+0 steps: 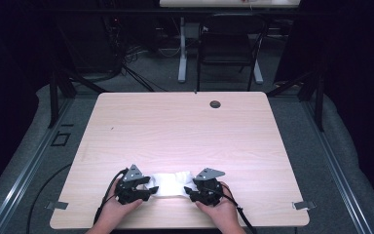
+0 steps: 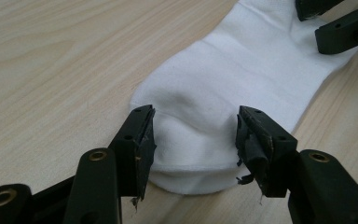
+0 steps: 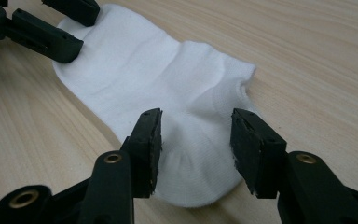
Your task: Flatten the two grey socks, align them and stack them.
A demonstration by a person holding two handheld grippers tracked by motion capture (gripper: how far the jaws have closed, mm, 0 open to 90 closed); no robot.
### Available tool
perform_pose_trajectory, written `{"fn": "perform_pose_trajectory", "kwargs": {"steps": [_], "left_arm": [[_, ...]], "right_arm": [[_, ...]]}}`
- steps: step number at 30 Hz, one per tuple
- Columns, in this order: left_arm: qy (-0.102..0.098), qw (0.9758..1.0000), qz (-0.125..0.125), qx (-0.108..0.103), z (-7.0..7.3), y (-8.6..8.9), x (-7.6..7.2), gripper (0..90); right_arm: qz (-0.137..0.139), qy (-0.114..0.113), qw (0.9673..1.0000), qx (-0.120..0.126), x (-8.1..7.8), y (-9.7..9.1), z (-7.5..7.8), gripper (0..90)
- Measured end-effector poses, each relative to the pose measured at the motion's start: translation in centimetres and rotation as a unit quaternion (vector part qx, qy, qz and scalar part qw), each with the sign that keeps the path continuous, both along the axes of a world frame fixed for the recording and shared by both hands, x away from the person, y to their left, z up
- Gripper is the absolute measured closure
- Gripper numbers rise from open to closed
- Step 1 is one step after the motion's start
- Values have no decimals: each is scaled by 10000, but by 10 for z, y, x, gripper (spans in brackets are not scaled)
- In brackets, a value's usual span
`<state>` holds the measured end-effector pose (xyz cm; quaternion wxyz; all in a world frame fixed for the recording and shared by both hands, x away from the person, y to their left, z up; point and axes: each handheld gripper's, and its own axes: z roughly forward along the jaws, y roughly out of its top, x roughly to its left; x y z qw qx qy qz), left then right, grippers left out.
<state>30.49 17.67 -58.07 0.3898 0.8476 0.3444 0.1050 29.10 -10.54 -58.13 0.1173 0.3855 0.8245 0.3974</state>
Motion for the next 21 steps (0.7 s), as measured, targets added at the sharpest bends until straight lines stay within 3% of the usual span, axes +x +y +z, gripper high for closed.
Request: {"fn": "perform_pose_trajectory", "kwargs": {"steps": [21], "left_arm": [[117,9996,72,-264,4,1,3,404]], "right_arm": [[34,-24,10000,-25,2,3,1,477]]}}
